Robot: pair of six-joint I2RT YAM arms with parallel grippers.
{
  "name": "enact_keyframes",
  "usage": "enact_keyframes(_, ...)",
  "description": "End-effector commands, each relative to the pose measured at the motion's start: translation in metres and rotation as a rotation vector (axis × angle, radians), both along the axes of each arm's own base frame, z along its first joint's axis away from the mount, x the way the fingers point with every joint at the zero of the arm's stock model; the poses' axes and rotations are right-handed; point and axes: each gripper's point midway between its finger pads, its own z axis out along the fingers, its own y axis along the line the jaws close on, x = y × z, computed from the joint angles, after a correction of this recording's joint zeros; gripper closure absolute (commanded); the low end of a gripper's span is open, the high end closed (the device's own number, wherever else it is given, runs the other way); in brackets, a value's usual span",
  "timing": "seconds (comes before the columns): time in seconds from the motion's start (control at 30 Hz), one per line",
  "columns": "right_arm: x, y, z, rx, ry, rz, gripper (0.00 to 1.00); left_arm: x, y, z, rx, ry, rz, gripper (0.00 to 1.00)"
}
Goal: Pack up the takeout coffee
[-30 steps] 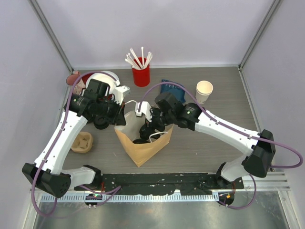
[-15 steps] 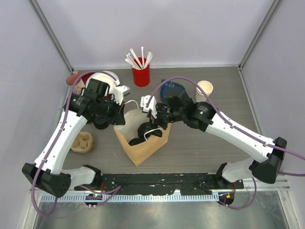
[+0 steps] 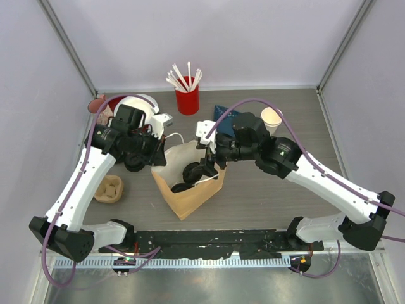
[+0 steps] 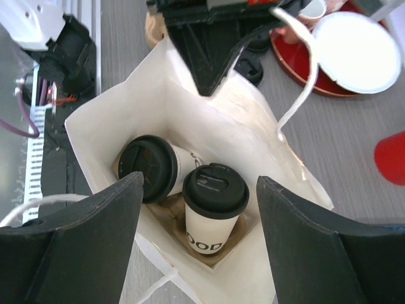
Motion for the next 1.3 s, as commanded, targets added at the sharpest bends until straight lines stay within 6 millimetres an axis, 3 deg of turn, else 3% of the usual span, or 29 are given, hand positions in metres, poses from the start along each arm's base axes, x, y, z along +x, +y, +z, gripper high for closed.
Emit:
enact_keyframes(0.0, 0.008, -0.006, 0.069, 0.188, -0.075, -0.097, 0.23, 0.005, -0.003, 0.012, -0.022, -0.043, -0.006, 1.00)
enact_keyframes(0.4, 0.035, -0.026, 0.118, 0.378, -0.130, -0.329, 0.23, 0.006, -0.002, 0.011, -0.019, -0.041, -0.005, 1.00)
enact_keyframes(0.53, 0.062, -0.041, 0.111, 0.356, -0.143, -0.506, 0.21, 0.006, -0.003, 0.012, -0.020, -0.043, -0.005, 1.00)
enact_keyframes(0.8, 0.070, -0.036, 0.098, 0.307, -0.120, -0.519, 0.21, 0.005, -0.002, 0.011, -0.018, -0.037, -0.003, 1.00)
enact_keyframes(0.97, 0.073, -0.036, 0.094, 0.295, -0.112, -0.518, 0.21, 0.005, -0.002, 0.013, -0.017, -0.042, -0.001, 0.89)
enact_keyframes(1.1, 0.077, -0.036, 0.089, 0.279, -0.105, -0.527, 0.21, 0.006, -0.001, 0.015, -0.015, -0.047, 0.002, 0.71)
enact_keyframes(1.27, 0.078, -0.035, 0.088, 0.279, -0.099, -0.521, 0.21, 0.008, 0.000, 0.024, -0.015, -0.078, 0.007, 0.57)
